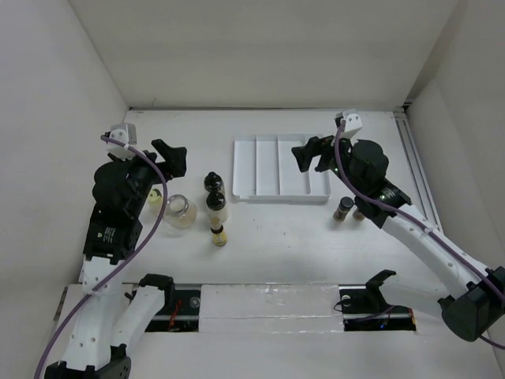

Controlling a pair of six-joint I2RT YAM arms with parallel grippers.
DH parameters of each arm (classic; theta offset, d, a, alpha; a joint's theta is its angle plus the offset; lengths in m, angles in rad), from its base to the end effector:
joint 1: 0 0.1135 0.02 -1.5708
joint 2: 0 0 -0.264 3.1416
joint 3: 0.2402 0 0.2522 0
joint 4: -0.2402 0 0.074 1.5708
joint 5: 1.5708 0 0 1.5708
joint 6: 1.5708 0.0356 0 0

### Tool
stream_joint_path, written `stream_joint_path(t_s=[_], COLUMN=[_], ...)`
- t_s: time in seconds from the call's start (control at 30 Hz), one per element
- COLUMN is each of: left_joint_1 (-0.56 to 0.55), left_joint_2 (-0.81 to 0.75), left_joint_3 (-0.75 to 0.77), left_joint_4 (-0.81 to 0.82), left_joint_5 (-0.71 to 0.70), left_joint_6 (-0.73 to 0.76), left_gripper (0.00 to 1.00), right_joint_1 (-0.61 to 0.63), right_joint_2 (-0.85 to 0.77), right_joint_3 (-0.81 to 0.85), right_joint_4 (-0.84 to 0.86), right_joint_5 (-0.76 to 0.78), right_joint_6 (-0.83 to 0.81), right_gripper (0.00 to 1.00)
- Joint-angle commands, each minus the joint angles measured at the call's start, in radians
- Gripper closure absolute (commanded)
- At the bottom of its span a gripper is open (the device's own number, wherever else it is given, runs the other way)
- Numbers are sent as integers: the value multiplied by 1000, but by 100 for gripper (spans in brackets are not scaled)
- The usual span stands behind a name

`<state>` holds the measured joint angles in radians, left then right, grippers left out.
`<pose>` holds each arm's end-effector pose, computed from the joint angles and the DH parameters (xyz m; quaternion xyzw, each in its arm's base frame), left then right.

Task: Organize the condiment bottles

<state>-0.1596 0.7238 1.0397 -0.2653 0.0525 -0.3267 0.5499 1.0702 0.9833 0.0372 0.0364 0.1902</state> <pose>0.1436 -0.0250 0.4270 -0.0385 0.6879 -0.1920 0.6989 0.2155 0.1306 0.3782 -0.1172 0.7149 0.2370 0.6473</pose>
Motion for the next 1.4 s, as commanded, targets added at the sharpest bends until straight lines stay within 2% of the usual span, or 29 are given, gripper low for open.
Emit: stream_joint_path(t_s=[0.0, 0.03, 0.1, 0.13, 0.17, 0.2, 0.27, 0.37, 0.4, 0.53, 0.57, 0.67, 0.7, 0.8, 0.87, 0.9, 0.93, 1.0, 1.07, 1.1, 1.17, 1.2, 1.37], left_joint_1=[5, 5, 5, 5, 5, 5, 5, 5, 5, 5, 5, 5, 5, 5, 5, 5, 5, -186, -422, -446, -446, -414, -394], left_joint_2=[3, 3, -6, -6, -6, -6, 3, 44, 57, 130, 147, 259, 285, 365, 411, 439, 478, 621, 736, 736, 698, 628, 488], left_joint_3=[-23, -23, -32, -32, -32, -32, -41, -41, -41, -32, -5, 72, 115, 182, 220, 242, 331, 434, 561, 588, 532, 493, 280], left_joint_4=[49, 49, 49, 49, 38, 38, 38, 52, 63, 93, 106, 116, 126, 176, 186, 186, 148, 23, -55, -55, -22, 26, -5], left_joint_5=[38, 50, 63, 63, 63, 52, 27, 17, 17, 17, 17, -25, -16, 43, 6, -21, -46, -344, -649, -651, -559, -502, -490], left_joint_6=[18, 28, 28, 28, 37, 37, 37, 28, 28, 3, 3, 12, 2, -17, 7, 26, 44, 134, 156, 147, 106, 92, -1], left_gripper=[14, 16, 22, 35, 44, 54, 78, 86, 86, 82, 81, 79, 77, 75, 71, 69, 67, 61, 61, 61, 61, 61, 61], right_joint_1=[4, 4, 4, 4, 13, 13, 13, 13, 13, 22, 22, 22, 22, 22, 22, 22, 22, 22, 31, 31, 31, 19, -22], right_joint_2=[25, 25, 25, 25, 25, 25, 16, 5, 5, -4, 5, 19, 36, 60, 60, 71, 80, 89, 89, 89, 80, 71, 71], right_joint_3=[-3, -3, -12, -12, -24, -25, -35, -54, -54, -72, -81, -81, -81, -71, -71, -71, -71, -61, -61, -61, -61, -61, -71], right_joint_4=[66, 66, 75, 75, 85, 86, 86, 86, 86, 86, 86, 86, 86, 86, 86, 86, 86, 86, 86, 86, 86, 86, 59], right_joint_5=[13, 13, 22, 22, 32, 33, 33, 33, 33, 52, 53, 62, 48, 37, 37, 37, 37, 28, 28, 28, 37, 37, 48], right_joint_6=[14, 14, 23, 23, 23, 23, 23, 23, 23, 23, 23, 23, 32, 32, 32, 32, 32, 32, 32, 32, 23, 23, 49], right_gripper=[8, 8, 19, 25, 35, 52, 73, 98, 100, 100, 94, 88, 81, 74, 68, 62, 61, 58, 55, 55, 55, 55, 54])
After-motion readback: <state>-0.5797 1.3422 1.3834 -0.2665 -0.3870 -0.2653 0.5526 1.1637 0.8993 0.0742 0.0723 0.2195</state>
